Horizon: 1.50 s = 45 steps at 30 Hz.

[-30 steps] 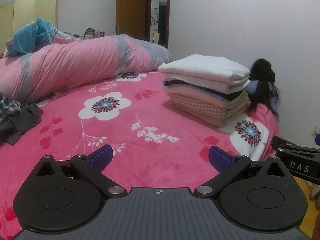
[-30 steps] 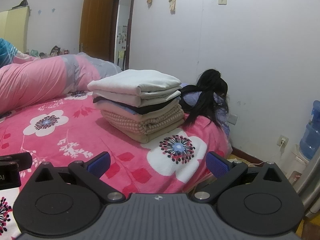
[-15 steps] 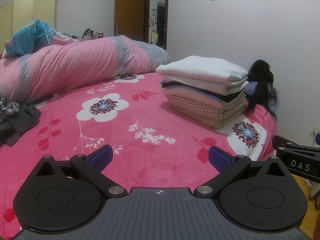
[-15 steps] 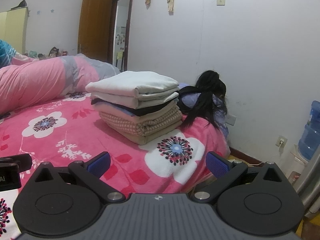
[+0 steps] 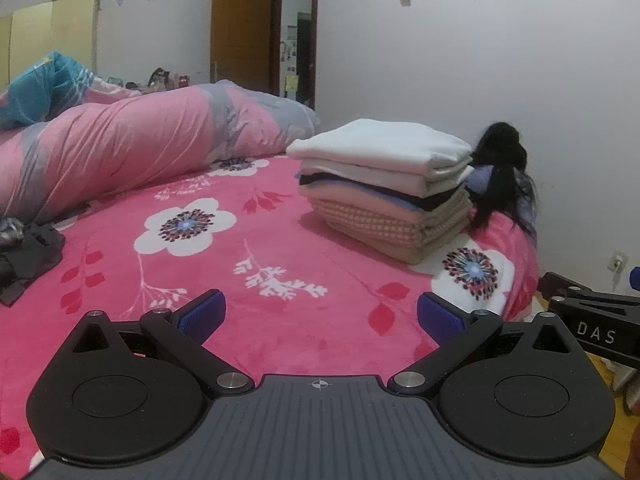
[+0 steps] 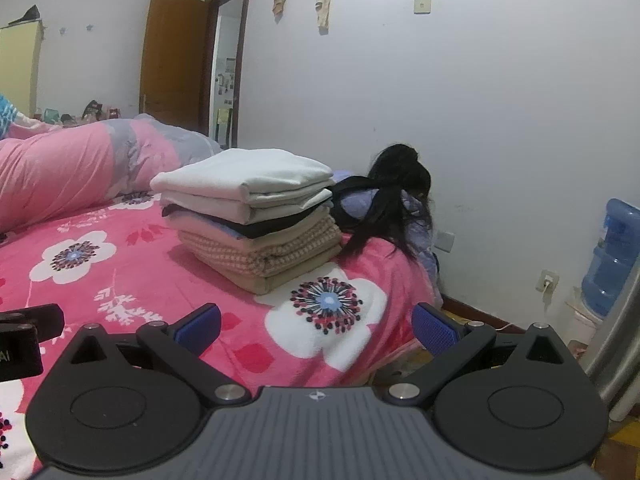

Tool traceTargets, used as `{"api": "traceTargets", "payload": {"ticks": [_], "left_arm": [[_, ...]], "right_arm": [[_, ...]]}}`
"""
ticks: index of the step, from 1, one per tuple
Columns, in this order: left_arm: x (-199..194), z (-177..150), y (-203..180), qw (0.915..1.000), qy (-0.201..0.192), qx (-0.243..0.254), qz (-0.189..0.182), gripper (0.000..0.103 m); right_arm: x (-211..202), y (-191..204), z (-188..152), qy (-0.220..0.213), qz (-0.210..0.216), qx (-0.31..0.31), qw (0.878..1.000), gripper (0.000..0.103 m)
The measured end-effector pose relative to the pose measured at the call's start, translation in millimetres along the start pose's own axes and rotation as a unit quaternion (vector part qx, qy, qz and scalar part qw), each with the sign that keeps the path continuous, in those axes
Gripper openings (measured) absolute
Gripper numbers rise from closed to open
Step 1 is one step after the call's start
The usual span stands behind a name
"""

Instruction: Fold clothes

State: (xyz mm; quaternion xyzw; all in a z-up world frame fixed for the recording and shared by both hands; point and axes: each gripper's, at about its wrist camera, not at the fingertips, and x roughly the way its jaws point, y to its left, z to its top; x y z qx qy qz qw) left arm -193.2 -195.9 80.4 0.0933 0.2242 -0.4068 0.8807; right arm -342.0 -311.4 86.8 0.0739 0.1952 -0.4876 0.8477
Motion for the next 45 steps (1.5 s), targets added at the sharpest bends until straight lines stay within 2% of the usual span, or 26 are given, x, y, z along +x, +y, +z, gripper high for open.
{"api": "traceTargets", "payload": {"ticks": [9,45], "left_arm": [[-0.5,-1.0,-8.0,0.9999,0.001,0.006,-0.008,0.103],[0.2,0.8,-3.4,1.0000,0.007,0.003,-0.004,0.103]], "right_arm": [[0.8,-10.1,-0.7,0.002,-0.009,0.008,1.000,0.103],[0.1,-1.4,0.3,0.000,-0.006,0.006,1.000,0.103]]}}
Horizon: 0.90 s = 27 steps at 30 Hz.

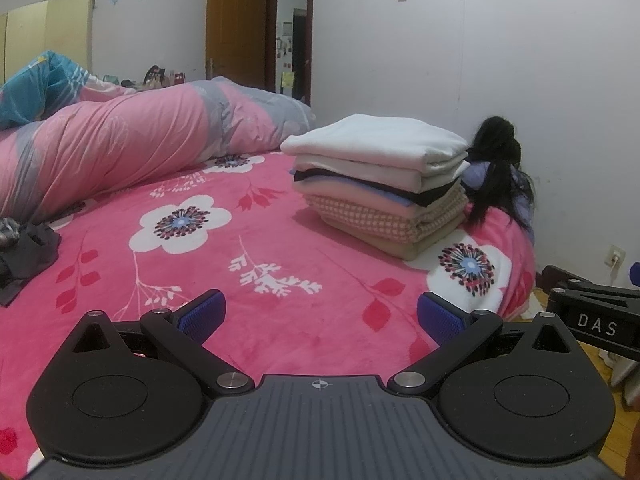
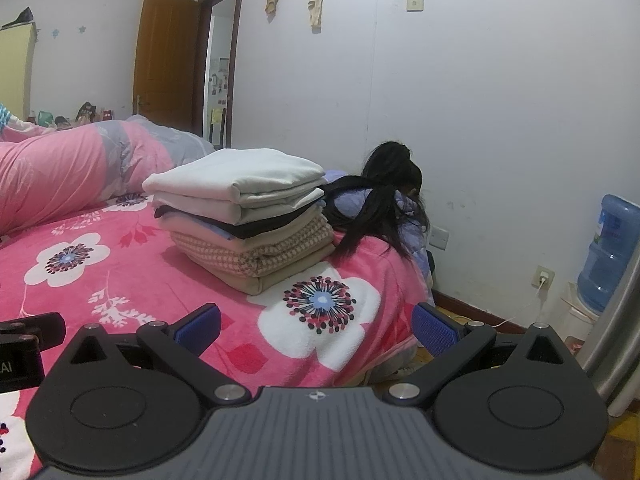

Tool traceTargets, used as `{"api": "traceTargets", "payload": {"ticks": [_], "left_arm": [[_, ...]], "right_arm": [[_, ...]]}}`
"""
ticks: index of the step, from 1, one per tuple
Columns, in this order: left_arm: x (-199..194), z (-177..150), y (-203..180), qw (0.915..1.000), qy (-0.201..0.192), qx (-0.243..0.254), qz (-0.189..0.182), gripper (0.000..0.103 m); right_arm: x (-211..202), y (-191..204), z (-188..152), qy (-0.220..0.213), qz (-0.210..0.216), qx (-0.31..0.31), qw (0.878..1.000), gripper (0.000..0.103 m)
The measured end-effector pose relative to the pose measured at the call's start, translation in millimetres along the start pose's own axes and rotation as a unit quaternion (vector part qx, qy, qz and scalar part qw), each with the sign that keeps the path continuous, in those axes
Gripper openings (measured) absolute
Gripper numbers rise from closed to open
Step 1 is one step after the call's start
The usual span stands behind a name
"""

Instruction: Fold clothes

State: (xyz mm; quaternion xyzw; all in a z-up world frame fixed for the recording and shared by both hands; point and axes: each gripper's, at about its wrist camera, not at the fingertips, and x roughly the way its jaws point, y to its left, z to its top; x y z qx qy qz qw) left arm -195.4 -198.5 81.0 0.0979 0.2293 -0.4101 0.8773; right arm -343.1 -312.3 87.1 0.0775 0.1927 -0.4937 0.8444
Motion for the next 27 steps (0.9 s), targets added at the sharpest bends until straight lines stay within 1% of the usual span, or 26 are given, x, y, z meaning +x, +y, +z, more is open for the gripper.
{"api": "traceTargets", "payload": {"ticks": [27], "left_arm": [[0.7,-2.2,3.5,1.0000,0.002,-0.001,0.000,0.103]], "right_arm": [[-1.4,2.7,-2.9,0.002,0.001,-0.002,1.000,0.103]]}}
